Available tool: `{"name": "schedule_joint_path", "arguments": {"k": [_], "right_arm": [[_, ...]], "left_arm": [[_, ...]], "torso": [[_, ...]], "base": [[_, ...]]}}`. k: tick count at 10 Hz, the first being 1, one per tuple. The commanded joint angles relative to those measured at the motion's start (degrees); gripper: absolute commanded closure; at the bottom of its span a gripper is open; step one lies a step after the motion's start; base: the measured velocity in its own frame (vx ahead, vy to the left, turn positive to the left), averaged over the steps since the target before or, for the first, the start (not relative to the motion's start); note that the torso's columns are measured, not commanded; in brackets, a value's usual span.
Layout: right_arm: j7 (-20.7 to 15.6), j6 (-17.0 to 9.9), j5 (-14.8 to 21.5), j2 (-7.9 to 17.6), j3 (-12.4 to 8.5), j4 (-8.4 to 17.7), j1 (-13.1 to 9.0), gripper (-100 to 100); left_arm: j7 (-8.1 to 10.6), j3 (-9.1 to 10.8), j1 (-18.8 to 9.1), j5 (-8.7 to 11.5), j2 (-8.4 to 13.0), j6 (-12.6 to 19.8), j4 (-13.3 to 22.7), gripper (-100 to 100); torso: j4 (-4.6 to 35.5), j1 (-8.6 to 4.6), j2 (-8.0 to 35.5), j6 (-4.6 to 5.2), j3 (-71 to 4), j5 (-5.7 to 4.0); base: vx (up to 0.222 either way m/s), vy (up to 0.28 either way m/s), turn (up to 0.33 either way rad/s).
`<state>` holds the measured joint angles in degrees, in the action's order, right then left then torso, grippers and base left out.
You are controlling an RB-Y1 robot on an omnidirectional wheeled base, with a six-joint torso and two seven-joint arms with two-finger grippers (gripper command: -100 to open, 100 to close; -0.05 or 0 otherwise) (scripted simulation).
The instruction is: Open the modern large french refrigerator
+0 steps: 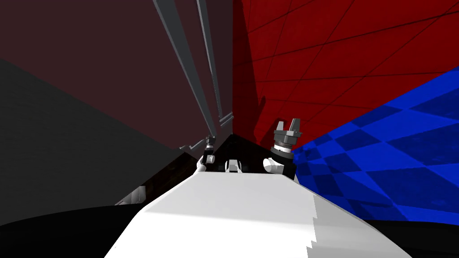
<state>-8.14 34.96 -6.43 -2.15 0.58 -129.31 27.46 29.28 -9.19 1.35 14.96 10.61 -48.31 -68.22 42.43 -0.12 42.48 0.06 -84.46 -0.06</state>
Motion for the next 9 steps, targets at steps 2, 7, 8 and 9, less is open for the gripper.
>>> {"name": "schedule_joint_path", "arguments": {"k": [2, 7, 8, 9], "right_arm": [[0.0, 0.0, 0.0, 0.0, 0.0, 0.0, 0.0, 0], [0.0, 0.0, 0.0, 0.0, 0.0, 0.0, 0.0, 0], [0.0, 0.0, 0.0, 0.0, 0.0, 0.0, 0.0, 0], [0.0, 0.0, 0.0, 0.0, 0.0, 0.0, 0.0, 0]], "left_arm": [[3.3, -3.97, -0.1, -1.3, 1.9, -0.7, -0.7, 100], [6.95, -8.82, 1.2, -3.0, 4.7, -1.3, -2.7, 100], [7.83, -9.9, 1.5, -3.3, 5.5, -1.6, -3.3, 100], [8.71, -10.98, 1.7, -3.7, 6.3, -1.9, -4.0, 100]], "torso": [[0.0, 0.07, -0.1, -0.07, 0.0, -0.02], [0.0, 0.0, -0.3, 0.11, -0.2, -0.03], [0.0, 0.16, 0.0, 0.09, 0.0, 0.07], [0.0, 0.1, 0.1, -0.03, 0.1, 0.05]], "base": [[-0.199, 0.123, -0.137], [-0.177, 0.12, -0.115], [-0.189, 0.181, -0.165], [-0.17, 0.141, -0.143]]}}
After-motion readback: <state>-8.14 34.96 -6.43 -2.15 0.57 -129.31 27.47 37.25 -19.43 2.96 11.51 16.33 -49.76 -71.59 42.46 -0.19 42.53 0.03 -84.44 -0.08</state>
